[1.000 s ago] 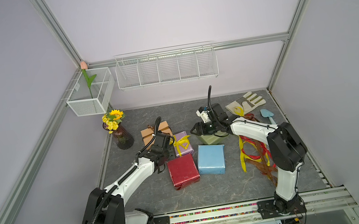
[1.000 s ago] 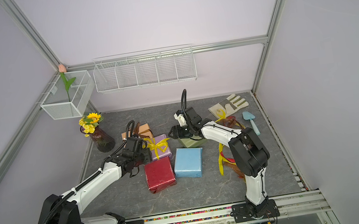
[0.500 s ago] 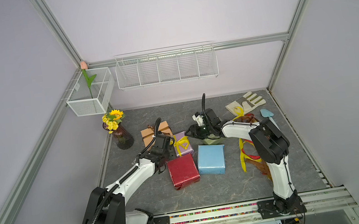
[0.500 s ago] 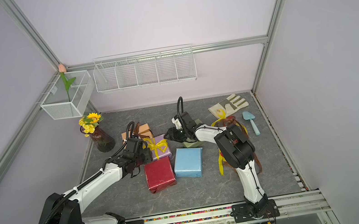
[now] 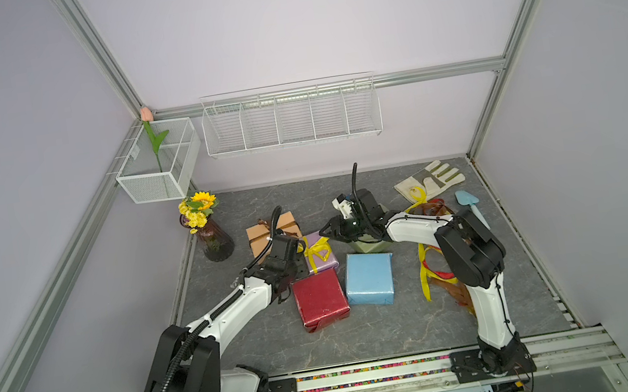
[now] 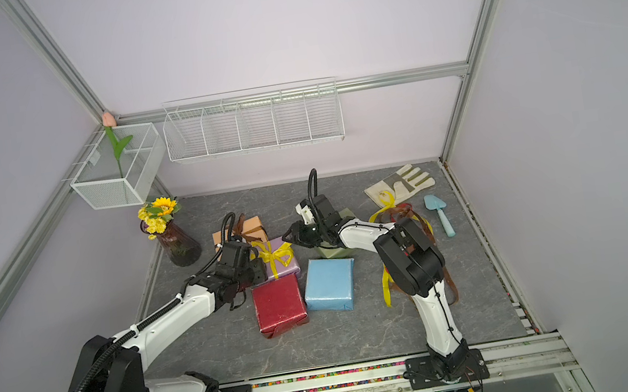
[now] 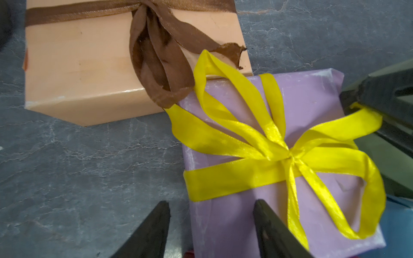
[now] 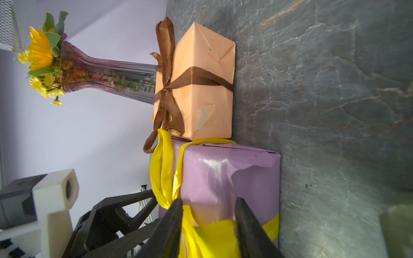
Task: Untie the ribbon bows on the gift boxes
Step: Untie the ribbon from the gift box.
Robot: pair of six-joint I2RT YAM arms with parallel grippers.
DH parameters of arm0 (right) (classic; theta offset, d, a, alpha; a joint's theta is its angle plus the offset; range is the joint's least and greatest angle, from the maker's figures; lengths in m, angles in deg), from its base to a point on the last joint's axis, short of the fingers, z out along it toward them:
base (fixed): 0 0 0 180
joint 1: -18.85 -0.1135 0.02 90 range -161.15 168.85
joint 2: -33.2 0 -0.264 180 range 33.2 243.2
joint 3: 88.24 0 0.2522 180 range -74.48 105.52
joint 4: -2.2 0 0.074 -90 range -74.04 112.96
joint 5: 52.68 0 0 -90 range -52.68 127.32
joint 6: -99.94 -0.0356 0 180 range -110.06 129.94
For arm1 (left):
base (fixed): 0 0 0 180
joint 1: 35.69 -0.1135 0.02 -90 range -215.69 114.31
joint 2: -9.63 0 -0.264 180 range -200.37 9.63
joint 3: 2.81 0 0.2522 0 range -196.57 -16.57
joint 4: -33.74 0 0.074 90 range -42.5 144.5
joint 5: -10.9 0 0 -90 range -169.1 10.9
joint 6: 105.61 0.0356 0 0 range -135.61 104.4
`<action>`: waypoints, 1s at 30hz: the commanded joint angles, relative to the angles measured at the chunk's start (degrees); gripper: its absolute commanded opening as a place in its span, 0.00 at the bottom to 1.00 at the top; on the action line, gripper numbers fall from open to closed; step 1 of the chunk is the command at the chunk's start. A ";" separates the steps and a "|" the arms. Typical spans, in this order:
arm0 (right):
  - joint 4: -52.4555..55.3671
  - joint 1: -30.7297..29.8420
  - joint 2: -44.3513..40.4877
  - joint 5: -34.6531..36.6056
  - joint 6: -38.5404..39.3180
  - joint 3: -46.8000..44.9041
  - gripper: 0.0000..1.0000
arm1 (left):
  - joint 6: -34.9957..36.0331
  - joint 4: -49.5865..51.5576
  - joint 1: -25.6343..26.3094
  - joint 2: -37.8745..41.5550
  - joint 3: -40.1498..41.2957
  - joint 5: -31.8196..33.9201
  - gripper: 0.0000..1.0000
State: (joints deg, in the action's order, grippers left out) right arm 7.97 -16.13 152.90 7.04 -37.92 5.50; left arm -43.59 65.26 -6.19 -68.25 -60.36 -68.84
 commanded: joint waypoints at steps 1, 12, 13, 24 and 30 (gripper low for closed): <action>-0.53 -0.32 -0.86 -1.12 0.33 -0.89 0.34 | -1.10 0.02 -0.23 -1.01 1.29 0.99 0.62; 6.16 -0.32 -4.67 1.05 6.32 -0.54 0.10 | -1.28 -0.44 -0.18 -1.96 1.55 1.64 0.62; 6.76 -0.28 -5.14 1.23 7.07 -0.46 0.08 | -1.41 -0.53 -0.23 -2.22 1.68 1.82 0.62; 15.64 0.96 -9.51 2.80 14.43 4.10 0.07 | -2.16 -0.69 -0.18 -5.65 2.16 2.48 0.62; 23.18 2.46 -12.74 4.61 20.01 7.94 0.07 | -2.25 -1.27 -0.22 -5.95 2.48 2.31 0.62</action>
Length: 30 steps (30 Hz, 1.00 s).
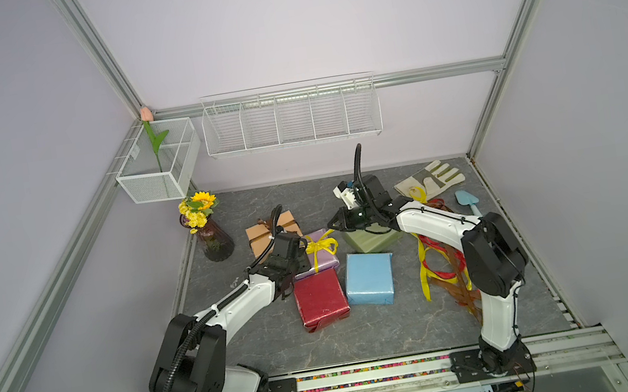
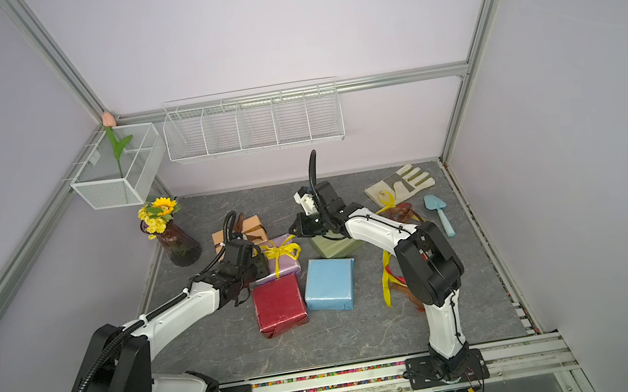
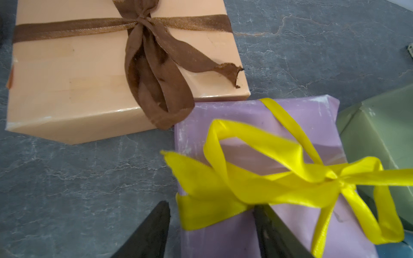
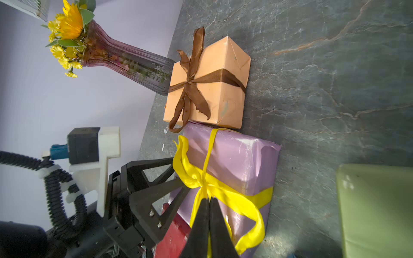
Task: Untie the ribbon bows on the gift boxes
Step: Untie the ribbon from the gift box.
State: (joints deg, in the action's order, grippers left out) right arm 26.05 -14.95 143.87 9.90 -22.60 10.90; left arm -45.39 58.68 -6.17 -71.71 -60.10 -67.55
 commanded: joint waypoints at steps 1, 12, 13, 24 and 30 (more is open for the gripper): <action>5.94 1.53 -4.32 1.84 5.31 3.06 0.07 | -0.46 5.26 -0.25 -2.61 2.22 1.02 0.62; 12.85 6.40 -14.88 3.55 10.61 4.75 0.07 | -0.47 4.96 -0.20 -3.36 1.96 0.92 0.62; 13.25 6.78 -15.76 3.81 11.01 4.71 0.07 | -0.41 5.02 -0.24 -3.52 1.87 0.92 0.62; 15.05 10.00 -20.01 6.30 12.90 2.61 0.09 | -0.89 4.55 -0.24 -3.42 1.73 0.15 0.62; 16.54 10.05 -17.49 6.68 12.98 0.73 0.13 | 0.48 8.20 -0.25 1.88 -1.32 -1.00 0.61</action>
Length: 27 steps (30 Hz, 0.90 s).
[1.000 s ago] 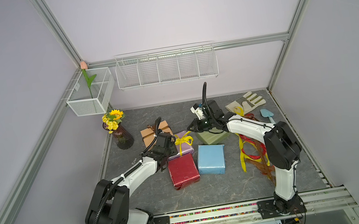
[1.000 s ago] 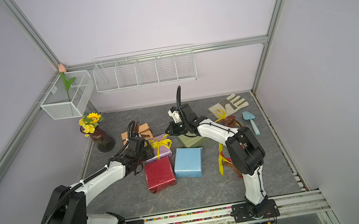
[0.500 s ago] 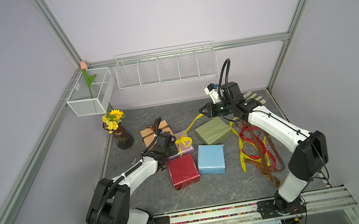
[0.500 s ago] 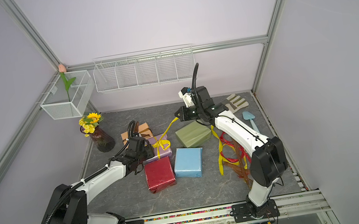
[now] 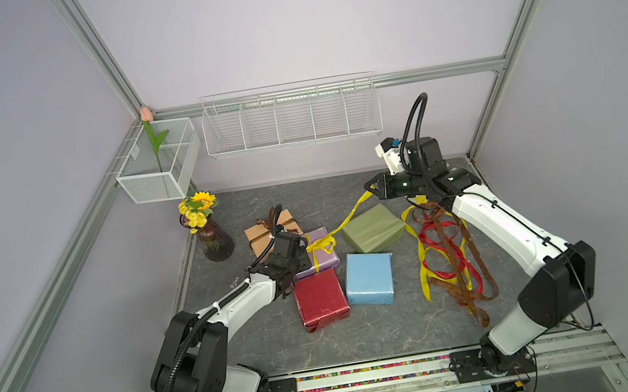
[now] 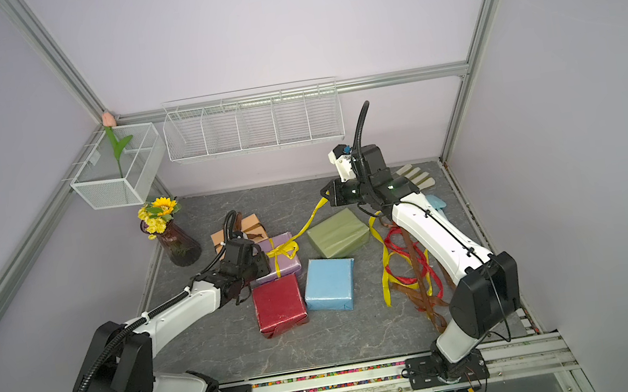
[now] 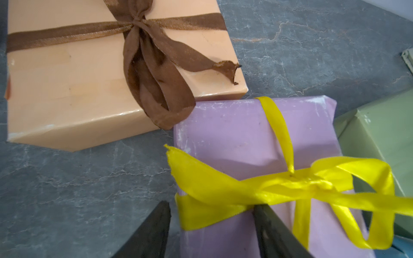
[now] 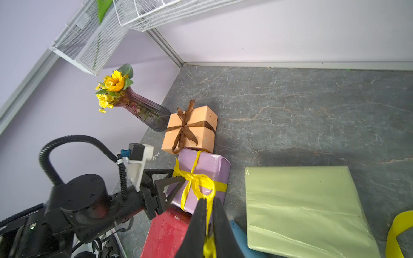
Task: Untie the ribbon bows on the gift boxes
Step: Untie the ribbon from the gift box.
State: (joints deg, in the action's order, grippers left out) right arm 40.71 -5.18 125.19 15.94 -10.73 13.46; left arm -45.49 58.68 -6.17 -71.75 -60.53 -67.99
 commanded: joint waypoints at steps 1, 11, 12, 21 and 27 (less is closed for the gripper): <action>1.79 0.26 1.03 0.82 1.23 -2.79 0.13 | 0.98 9.15 -0.21 3.25 -1.64 -0.41 0.61; 1.73 -0.09 -1.27 0.25 2.42 -9.30 0.19 | 14.88 12.45 -0.24 5.32 -8.82 -5.83 0.65; 2.00 -0.11 -1.37 0.21 2.76 -9.60 0.23 | 16.00 12.81 -0.25 4.05 -10.00 -6.15 0.63; 7.58 -1.08 -5.17 6.78 7.21 -10.68 0.59 | 22.70 14.53 -0.25 -4.10 -16.71 -11.36 0.60; 7.48 -2.40 -6.07 6.32 7.58 -13.15 0.60 | 25.25 13.08 -0.25 -6.41 -16.30 -12.34 0.57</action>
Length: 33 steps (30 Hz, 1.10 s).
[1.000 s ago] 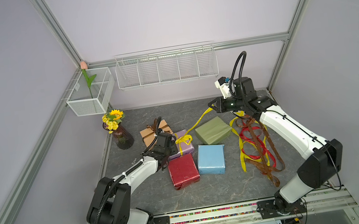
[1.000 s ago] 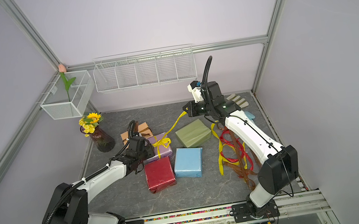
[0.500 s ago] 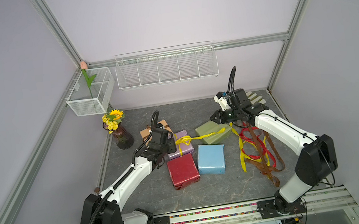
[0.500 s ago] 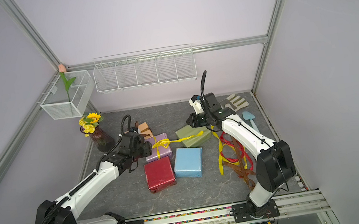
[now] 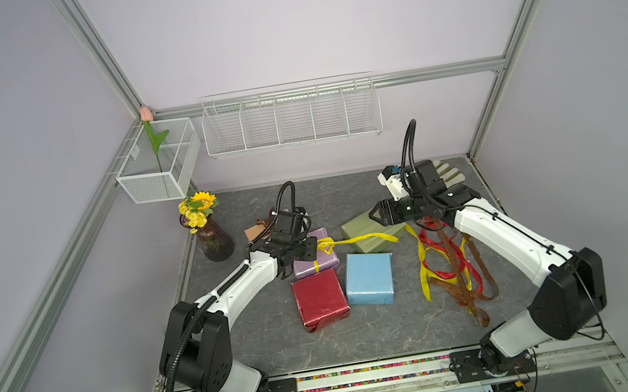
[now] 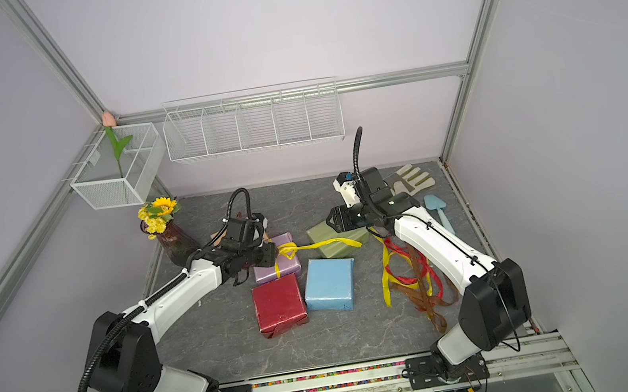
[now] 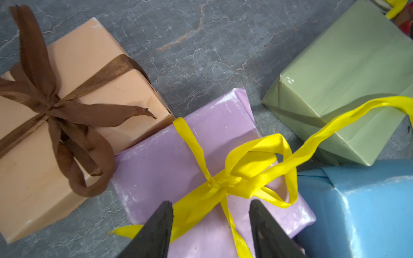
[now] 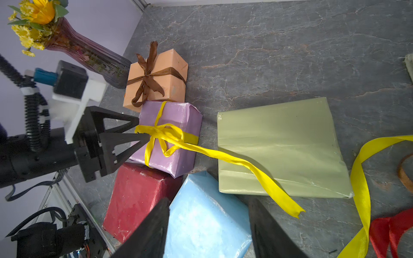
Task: Untie the ribbon bows on the gift boxes
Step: Untie the ribbon from the gift box.
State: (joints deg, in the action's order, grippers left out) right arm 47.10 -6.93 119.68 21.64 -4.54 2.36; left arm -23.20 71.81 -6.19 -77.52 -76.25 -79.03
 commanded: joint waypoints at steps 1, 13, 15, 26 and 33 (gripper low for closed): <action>0.88 -0.80 -0.61 0.35 1.38 -2.54 0.60 | 3.27 -0.47 -0.23 -0.80 -0.45 -1.35 0.57; -0.94 -3.34 -0.10 -0.40 0.51 -5.56 0.61 | 3.20 -2.93 -2.29 -1.43 1.82 -2.57 0.50; -1.33 -3.57 0.13 -0.40 0.41 -5.80 0.61 | 2.99 -4.17 -3.71 -0.68 3.13 -4.63 0.51; -1.83 -4.77 1.50 -0.40 -0.02 -5.95 0.61 | 2.50 -5.96 -6.58 -0.30 5.38 -9.68 0.48; -1.88 -5.16 2.18 -0.40 -0.23 -5.91 0.61 | 2.63 -6.22 -6.84 2.63 7.25 -10.97 0.53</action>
State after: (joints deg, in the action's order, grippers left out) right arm 46.09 -11.45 120.82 21.42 -4.61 -2.82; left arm -21.04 65.15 -12.70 -76.63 -69.89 -88.62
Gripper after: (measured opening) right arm 0.611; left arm 0.525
